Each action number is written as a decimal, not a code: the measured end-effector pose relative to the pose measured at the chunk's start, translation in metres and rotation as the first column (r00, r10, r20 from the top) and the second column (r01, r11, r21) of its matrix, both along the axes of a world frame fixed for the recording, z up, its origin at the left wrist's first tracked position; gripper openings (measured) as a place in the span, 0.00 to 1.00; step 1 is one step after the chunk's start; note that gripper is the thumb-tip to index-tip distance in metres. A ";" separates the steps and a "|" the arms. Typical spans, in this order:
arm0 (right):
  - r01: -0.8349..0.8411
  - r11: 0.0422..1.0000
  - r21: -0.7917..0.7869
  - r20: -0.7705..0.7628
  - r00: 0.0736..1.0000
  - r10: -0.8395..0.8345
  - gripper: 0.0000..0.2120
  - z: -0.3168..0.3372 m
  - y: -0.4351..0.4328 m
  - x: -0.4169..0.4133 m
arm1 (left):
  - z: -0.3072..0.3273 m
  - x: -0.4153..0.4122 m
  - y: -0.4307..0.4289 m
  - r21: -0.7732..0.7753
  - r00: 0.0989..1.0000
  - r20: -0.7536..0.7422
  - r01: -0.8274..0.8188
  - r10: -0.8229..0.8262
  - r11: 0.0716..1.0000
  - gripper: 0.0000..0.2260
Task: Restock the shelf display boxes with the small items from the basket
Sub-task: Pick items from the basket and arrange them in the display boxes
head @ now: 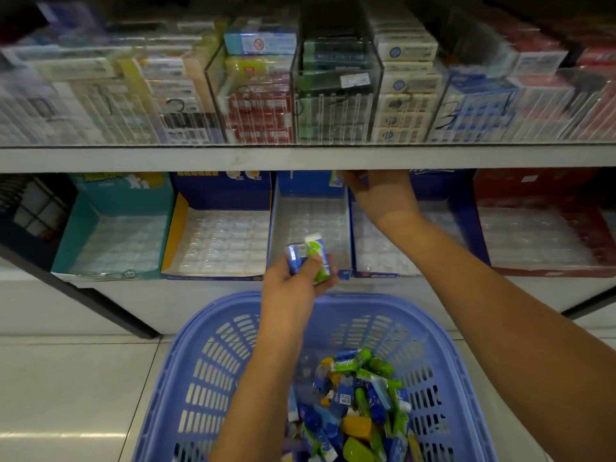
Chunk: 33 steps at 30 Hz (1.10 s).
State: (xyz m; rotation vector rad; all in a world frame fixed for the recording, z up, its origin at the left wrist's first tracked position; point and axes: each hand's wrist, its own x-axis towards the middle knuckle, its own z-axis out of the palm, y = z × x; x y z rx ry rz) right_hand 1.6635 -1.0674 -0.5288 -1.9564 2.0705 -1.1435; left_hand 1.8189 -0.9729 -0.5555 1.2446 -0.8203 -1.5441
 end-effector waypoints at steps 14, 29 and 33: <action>-0.135 0.989 0.060 0.259 0.959 0.115 0.08 -0.027 -0.050 0.063 | -0.028 0.037 -0.012 0.045 0.998 0.063 -0.031 0.028 0.998 0.07; -0.080 0.985 0.154 -0.223 0.968 0.113 0.10 -0.028 -0.061 0.064 | -0.026 0.045 -0.011 0.103 0.986 -0.169 0.021 -0.003 0.994 0.06; -0.005 0.957 0.290 -0.414 0.901 0.131 0.15 -0.019 -0.055 0.066 | -0.023 0.045 -0.011 0.110 0.981 -0.193 0.020 0.001 0.994 0.06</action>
